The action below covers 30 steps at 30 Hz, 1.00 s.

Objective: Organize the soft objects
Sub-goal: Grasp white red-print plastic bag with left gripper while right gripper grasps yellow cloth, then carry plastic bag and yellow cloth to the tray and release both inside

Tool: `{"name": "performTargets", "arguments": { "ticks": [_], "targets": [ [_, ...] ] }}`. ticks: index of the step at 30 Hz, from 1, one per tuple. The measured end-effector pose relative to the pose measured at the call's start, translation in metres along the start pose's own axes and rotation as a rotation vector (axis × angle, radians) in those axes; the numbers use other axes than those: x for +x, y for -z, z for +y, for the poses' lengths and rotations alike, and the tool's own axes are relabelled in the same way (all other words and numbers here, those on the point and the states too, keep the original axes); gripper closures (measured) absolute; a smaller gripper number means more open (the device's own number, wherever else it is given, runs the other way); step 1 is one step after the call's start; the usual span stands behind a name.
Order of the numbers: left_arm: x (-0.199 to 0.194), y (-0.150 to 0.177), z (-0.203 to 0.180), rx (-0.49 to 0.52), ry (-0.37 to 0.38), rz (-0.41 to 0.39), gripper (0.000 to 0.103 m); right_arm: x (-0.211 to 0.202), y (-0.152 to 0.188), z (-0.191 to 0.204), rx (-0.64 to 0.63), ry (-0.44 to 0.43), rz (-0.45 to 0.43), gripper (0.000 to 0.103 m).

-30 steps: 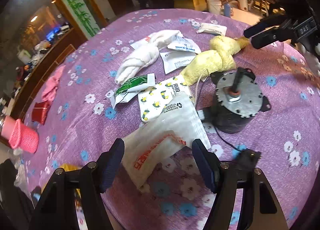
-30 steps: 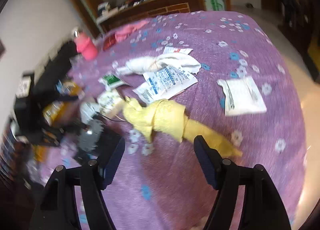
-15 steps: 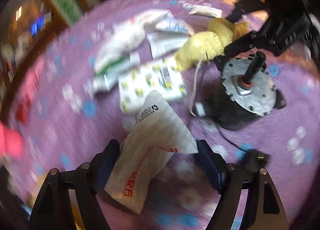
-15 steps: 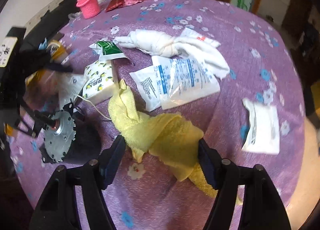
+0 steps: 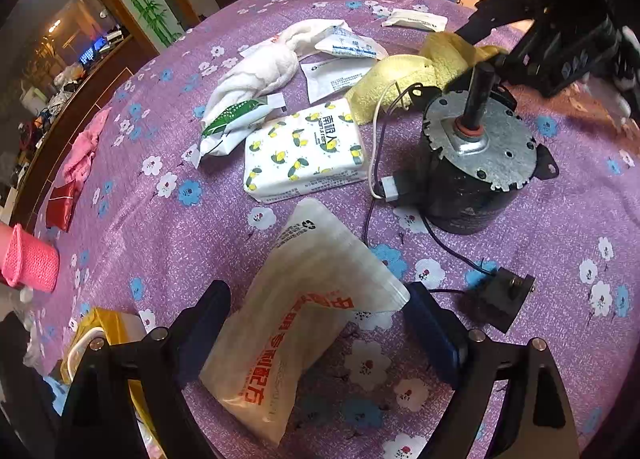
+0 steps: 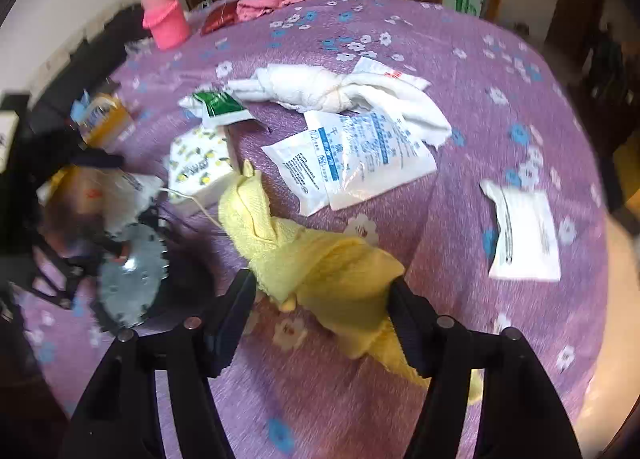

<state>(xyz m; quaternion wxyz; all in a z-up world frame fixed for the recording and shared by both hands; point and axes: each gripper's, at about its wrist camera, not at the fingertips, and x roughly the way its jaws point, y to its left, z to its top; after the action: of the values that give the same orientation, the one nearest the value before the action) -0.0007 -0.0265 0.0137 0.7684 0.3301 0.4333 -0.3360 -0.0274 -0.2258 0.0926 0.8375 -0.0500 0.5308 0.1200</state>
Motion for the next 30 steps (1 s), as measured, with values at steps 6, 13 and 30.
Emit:
{"name": "performTargets", "arguments": {
  "ticks": [6,13,30],
  "targets": [
    [-0.010,0.010,0.001,-0.080,0.071,0.009,0.058,0.017,-0.002,0.012,-0.063,0.065,-0.016,0.058],
    [-0.047,0.029,0.007,-0.228,0.112,-0.081,0.058,-0.008,0.012,-0.003,0.088,-0.002,-0.085,0.061],
    [-0.153,0.104,-0.014,-0.480,0.284,-0.387,0.057,-0.099,0.074,0.004,0.308,-0.152,-0.258,0.060]
  ]
}}
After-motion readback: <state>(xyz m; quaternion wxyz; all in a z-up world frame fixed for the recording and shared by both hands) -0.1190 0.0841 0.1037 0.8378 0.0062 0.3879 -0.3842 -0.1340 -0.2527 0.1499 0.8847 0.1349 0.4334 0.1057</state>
